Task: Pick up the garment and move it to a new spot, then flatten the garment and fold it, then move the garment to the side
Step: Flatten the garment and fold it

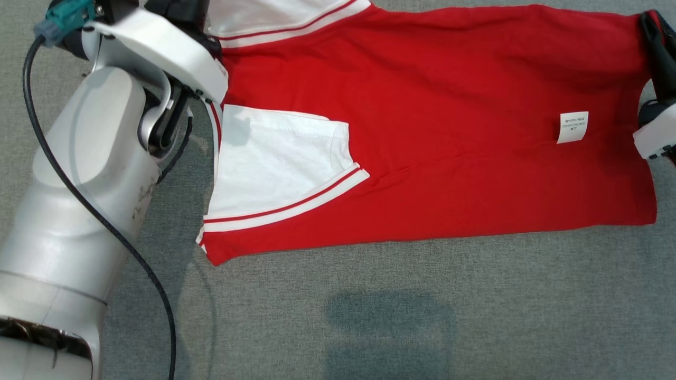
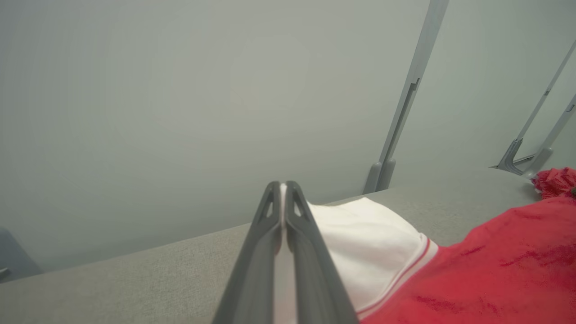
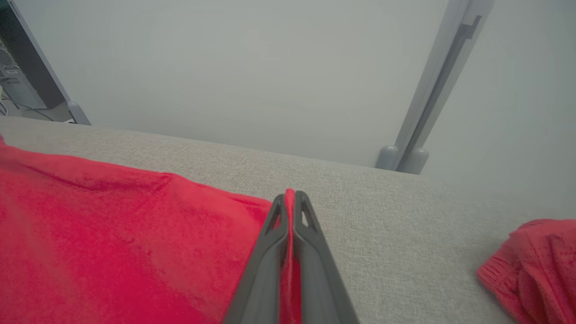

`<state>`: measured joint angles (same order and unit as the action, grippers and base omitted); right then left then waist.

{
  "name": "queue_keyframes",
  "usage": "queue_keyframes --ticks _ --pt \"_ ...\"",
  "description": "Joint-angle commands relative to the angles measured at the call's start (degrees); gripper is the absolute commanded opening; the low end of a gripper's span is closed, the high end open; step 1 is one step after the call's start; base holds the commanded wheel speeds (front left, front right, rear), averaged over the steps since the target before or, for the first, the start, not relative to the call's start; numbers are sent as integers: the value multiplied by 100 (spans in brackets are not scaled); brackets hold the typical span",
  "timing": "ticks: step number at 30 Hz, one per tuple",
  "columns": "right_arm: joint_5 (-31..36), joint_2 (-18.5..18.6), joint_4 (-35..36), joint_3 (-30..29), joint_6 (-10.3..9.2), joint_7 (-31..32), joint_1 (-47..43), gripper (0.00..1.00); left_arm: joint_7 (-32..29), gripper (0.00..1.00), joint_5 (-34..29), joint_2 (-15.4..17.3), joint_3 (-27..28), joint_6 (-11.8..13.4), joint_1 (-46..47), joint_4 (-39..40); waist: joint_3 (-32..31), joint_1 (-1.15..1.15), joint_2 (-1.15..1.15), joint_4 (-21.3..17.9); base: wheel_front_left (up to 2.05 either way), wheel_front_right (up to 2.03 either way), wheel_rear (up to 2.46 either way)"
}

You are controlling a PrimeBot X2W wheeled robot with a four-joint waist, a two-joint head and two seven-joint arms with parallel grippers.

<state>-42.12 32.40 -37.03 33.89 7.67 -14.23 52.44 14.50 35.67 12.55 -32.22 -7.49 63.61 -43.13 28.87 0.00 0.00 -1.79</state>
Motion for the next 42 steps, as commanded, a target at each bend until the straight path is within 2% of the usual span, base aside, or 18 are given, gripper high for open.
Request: queue_keyframes --ticks 1,12,27,33,42 --pt "-38 209 131 0 -19 -73 -230 0 46 0 24 252 169 18 2 181 -38 0 0 18 0 0 0" --pt "-92 481 495 -383 -19 -76 -1111 0 41 0 -65 554 356 493 -1672 1964 -337 0 0 182 0 0 0" --pt "245 481 1104 -1179 -19 -76 -2247 0 -458 0 300 781 461 1408 -3383 4109 -416 0 0 238 0 0 0" --pt "387 424 1163 -1423 -19 -76 -2490 0 -498 0 417 793 453 1664 -3985 4523 -437 0 0 264 0 0 0" --pt "639 400 1074 -1406 -19 -76 -2834 0 -700 0 428 725 158 1791 -4370 4486 -450 0 0 375 0 0 0"
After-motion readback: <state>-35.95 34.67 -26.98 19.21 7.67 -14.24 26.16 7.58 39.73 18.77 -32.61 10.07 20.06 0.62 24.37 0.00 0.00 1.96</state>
